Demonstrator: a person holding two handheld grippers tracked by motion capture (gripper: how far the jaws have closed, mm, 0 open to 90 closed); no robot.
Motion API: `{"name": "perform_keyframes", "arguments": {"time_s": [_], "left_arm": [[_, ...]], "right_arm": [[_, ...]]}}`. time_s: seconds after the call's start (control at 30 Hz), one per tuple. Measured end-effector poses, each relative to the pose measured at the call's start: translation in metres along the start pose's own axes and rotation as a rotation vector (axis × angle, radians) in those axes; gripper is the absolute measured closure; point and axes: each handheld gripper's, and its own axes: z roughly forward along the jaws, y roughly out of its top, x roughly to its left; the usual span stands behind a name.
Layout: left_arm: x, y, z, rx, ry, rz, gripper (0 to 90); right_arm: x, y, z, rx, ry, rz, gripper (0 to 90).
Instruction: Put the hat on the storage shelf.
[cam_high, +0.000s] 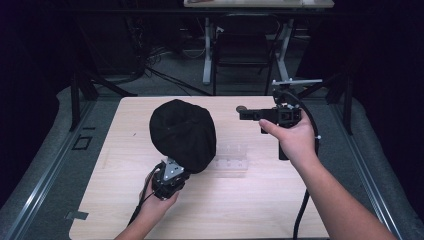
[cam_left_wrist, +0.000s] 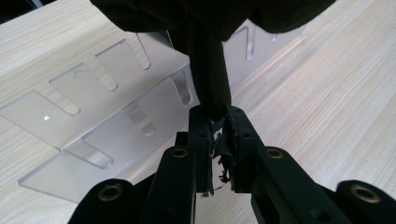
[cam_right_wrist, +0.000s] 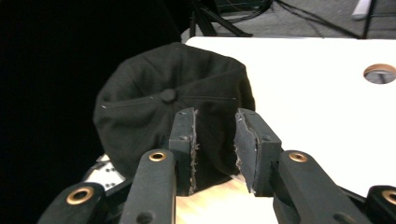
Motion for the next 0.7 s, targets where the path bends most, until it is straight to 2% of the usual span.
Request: {"name": "perform_keyframes", "arguments": {"time_s": [0.13,0.33,0.4,0.43,0.47,0.5,0.53,0.6,0.7], "left_arm": [[0.001,-0.001,-0.002,0.01,0.003,0.0,78.1],[0.003,-0.003,-0.005,0.02,0.021,-0.002,69.0],[0.003,-0.005,-0.006,0.015,0.007,-0.03,66.6],[0.005,-0.005,-0.007,0.018,0.006,-0.027,64.8],[0.007,-0.005,-0.008,0.017,0.013,-0.003,62.2],[0.008,-0.006,-0.01,0.02,0.009,-0.003,60.0],[0.007,-0.007,-0.01,0.013,0.001,-0.036,57.1],[0.008,-0.008,-0.012,0.015,0.002,-0.03,56.1],[0.01,-0.01,-0.018,-0.002,-0.01,-0.05,51.4]], "right_arm": [[-0.001,-0.007,-0.001,0.001,-0.041,-0.03,67.5],[-0.007,-0.016,0.0,0.015,-0.068,-0.023,67.0],[-0.009,-0.019,0.001,0.02,-0.081,-0.023,66.8],[-0.01,-0.021,0.001,0.024,-0.08,-0.024,66.7],[-0.011,-0.024,0.001,0.023,-0.092,-0.027,66.4],[-0.012,-0.026,0.002,0.026,-0.103,-0.033,66.3],[-0.013,-0.03,0.002,0.025,-0.112,-0.038,66.0],[-0.014,-0.032,0.002,0.027,-0.113,-0.041,65.7],[-0.02,-0.046,0.005,0.031,-0.138,-0.06,64.5]]}}
